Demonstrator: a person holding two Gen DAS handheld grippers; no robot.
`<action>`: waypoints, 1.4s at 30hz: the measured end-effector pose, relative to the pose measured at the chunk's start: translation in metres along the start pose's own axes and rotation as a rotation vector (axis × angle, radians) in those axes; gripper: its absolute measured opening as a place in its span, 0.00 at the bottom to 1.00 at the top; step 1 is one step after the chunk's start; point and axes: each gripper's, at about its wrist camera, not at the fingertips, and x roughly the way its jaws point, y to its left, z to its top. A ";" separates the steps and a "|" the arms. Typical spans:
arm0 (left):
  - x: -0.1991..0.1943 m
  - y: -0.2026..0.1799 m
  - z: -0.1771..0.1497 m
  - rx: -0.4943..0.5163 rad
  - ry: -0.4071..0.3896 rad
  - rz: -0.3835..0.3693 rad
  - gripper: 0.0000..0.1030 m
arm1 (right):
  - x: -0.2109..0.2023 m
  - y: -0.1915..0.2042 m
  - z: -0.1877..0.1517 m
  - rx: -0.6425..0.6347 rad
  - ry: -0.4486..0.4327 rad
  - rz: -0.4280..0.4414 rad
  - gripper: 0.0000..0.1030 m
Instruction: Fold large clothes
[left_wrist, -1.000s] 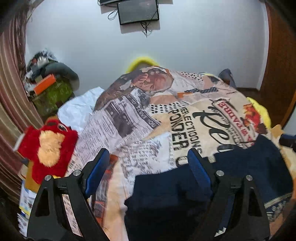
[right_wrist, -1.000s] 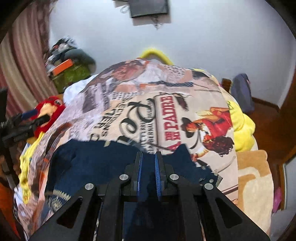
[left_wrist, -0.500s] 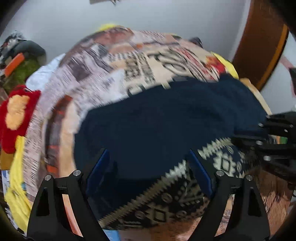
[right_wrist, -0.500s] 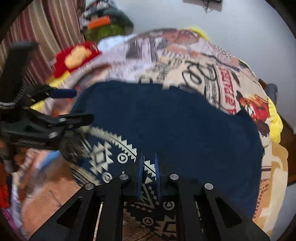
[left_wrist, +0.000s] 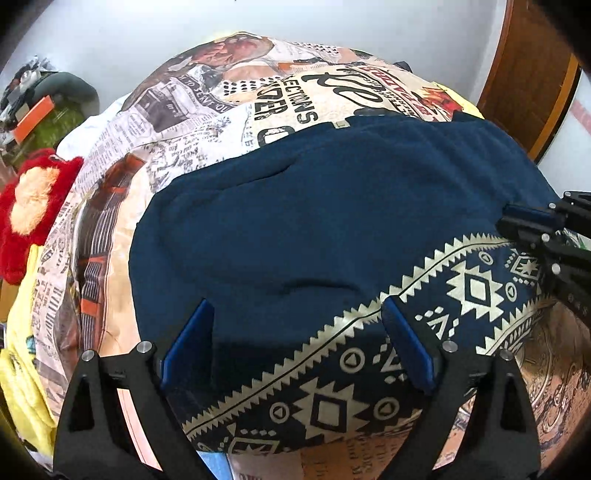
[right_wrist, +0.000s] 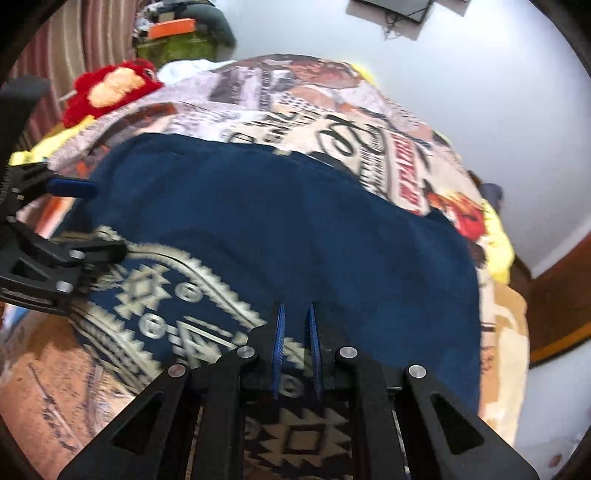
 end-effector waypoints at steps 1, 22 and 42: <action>0.000 0.001 -0.001 -0.011 0.003 -0.003 0.92 | 0.001 -0.003 -0.003 0.005 0.005 -0.006 0.08; -0.019 0.006 -0.026 0.005 -0.003 0.164 0.92 | -0.010 -0.087 -0.074 0.189 0.119 -0.088 0.08; -0.074 0.066 -0.074 -0.357 -0.058 0.072 0.91 | -0.073 -0.122 -0.075 0.362 0.051 -0.040 0.09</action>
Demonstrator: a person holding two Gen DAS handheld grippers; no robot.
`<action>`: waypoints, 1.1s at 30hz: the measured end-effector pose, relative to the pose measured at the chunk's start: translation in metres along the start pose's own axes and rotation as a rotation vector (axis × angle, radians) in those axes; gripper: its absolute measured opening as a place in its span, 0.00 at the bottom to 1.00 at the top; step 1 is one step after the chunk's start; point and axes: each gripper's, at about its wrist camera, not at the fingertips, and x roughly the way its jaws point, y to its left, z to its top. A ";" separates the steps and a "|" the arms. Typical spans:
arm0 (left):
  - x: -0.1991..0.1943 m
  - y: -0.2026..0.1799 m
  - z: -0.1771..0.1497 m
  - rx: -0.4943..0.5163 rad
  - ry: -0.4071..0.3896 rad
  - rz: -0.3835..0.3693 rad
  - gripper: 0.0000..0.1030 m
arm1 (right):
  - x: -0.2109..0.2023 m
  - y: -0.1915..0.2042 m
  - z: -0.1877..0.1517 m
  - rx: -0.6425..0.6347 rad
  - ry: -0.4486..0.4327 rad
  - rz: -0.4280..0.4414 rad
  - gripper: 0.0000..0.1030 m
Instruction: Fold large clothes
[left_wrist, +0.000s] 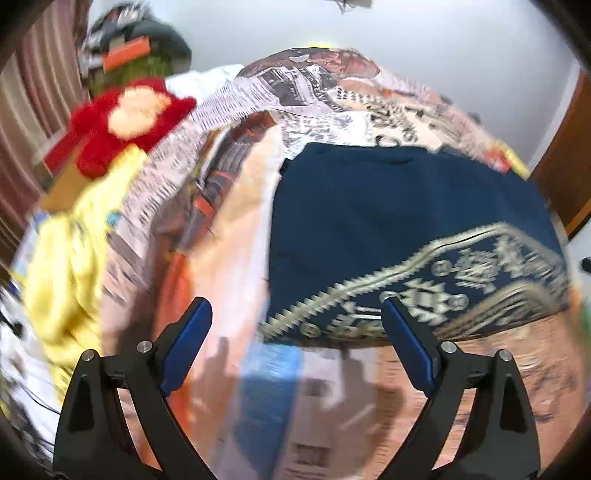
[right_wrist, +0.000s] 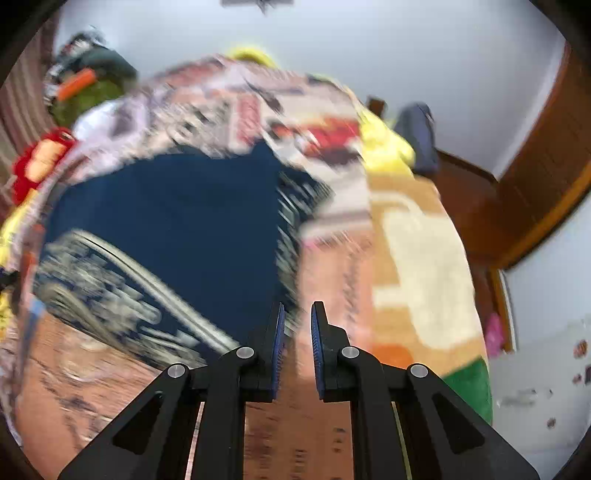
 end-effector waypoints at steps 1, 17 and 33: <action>0.000 0.004 -0.002 -0.048 0.015 -0.056 0.91 | -0.008 0.009 0.007 -0.010 -0.028 0.031 0.09; 0.080 0.014 -0.019 -0.504 0.182 -0.537 0.91 | 0.031 0.149 0.036 -0.161 0.043 0.337 0.09; 0.080 0.024 0.032 -0.447 -0.075 -0.236 0.28 | 0.041 0.152 0.041 -0.175 0.072 0.360 0.09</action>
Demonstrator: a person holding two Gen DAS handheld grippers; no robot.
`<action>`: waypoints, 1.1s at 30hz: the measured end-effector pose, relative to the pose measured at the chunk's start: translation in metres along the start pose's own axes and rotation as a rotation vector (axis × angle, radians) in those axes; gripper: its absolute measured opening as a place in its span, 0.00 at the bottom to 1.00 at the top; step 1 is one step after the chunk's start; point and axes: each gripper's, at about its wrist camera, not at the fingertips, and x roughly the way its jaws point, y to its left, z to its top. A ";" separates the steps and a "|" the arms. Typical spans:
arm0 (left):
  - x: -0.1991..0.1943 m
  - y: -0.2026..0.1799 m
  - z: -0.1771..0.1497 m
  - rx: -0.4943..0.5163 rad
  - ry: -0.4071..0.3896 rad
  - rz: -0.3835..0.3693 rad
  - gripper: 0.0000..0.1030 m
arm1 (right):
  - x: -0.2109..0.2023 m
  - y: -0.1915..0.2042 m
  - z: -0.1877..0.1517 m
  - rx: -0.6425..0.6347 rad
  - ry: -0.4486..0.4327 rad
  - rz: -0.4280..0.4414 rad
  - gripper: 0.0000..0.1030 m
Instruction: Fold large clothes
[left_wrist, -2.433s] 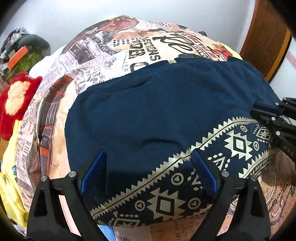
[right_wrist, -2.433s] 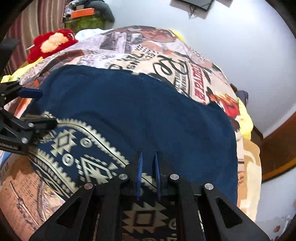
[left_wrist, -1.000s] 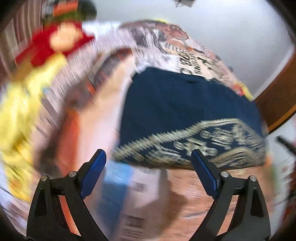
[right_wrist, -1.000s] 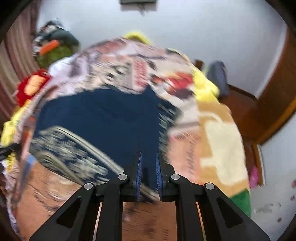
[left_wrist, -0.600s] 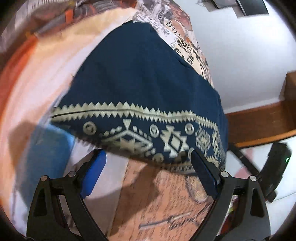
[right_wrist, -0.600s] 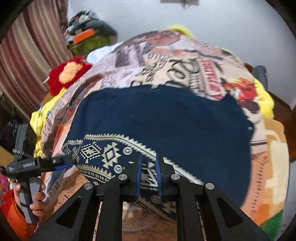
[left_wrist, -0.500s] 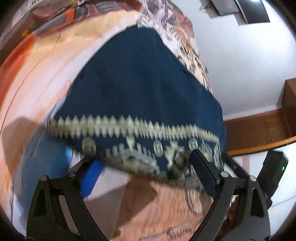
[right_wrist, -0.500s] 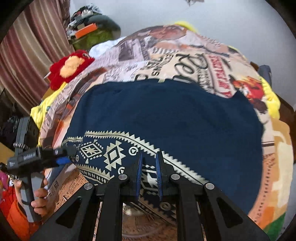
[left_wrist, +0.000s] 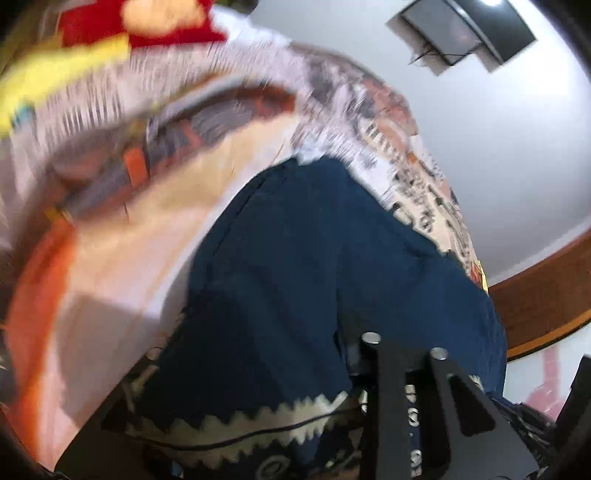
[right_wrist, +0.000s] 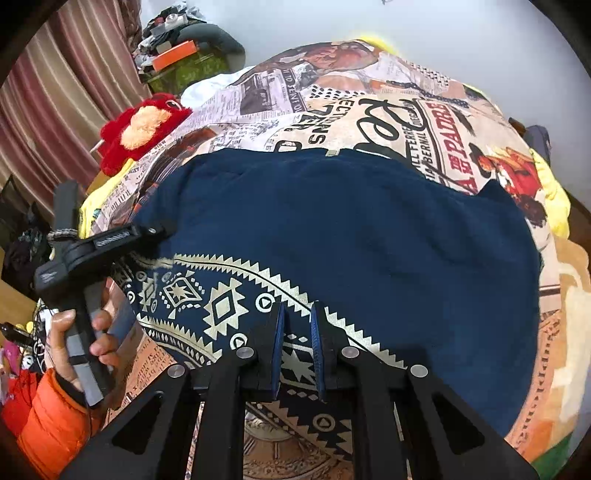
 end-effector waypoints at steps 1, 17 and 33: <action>-0.015 -0.007 0.002 0.030 -0.035 0.005 0.26 | -0.002 0.003 0.000 -0.008 -0.005 0.006 0.09; -0.099 -0.051 0.029 0.242 -0.204 0.126 0.19 | 0.043 0.092 -0.001 -0.112 0.040 0.111 0.09; -0.092 -0.192 0.029 0.377 -0.170 -0.036 0.18 | -0.057 -0.010 -0.044 0.100 -0.048 0.113 0.09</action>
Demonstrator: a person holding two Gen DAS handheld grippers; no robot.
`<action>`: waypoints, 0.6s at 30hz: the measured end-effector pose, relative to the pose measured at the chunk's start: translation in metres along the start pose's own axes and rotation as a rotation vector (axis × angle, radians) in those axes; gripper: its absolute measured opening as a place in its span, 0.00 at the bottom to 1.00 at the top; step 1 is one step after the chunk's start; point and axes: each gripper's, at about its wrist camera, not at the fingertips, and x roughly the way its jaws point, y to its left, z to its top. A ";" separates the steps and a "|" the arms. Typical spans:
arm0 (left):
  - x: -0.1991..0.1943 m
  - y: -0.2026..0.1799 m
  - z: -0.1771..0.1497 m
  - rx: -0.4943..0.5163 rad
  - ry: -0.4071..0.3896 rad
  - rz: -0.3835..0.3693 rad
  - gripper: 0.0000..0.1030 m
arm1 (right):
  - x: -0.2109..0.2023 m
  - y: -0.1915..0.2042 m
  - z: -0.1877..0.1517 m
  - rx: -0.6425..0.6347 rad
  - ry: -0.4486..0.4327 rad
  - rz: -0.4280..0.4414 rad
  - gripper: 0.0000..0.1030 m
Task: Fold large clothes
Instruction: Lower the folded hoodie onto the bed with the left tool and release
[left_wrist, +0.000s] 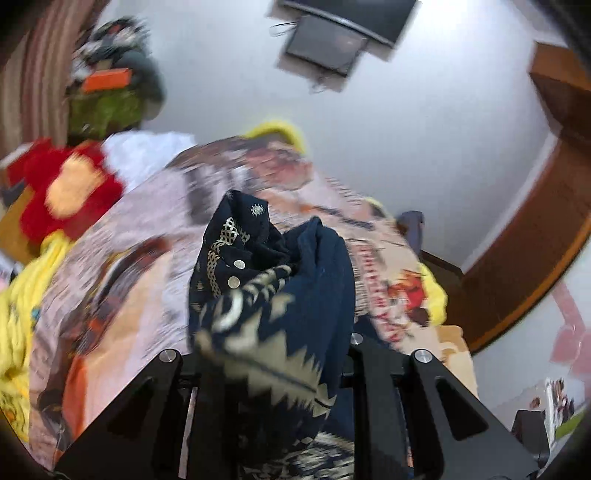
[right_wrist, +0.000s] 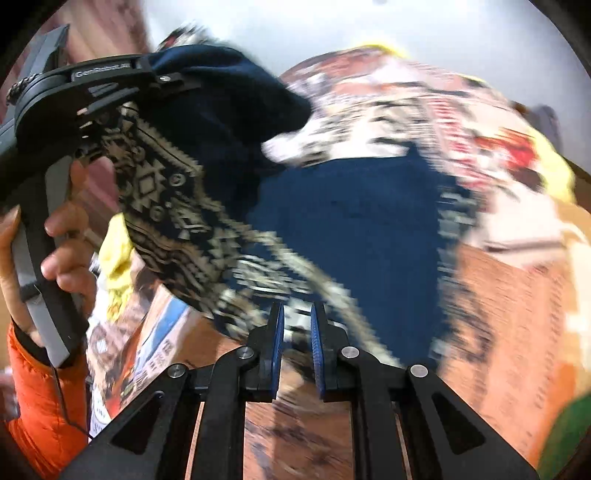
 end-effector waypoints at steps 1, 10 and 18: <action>0.001 -0.024 -0.001 0.044 -0.008 -0.019 0.18 | -0.013 -0.014 -0.004 0.034 -0.021 -0.019 0.09; 0.030 -0.123 -0.102 0.393 0.169 -0.095 0.18 | -0.078 -0.101 -0.038 0.258 -0.101 -0.099 0.09; 0.045 -0.119 -0.165 0.490 0.354 -0.106 0.29 | -0.081 -0.126 -0.063 0.279 -0.062 -0.157 0.09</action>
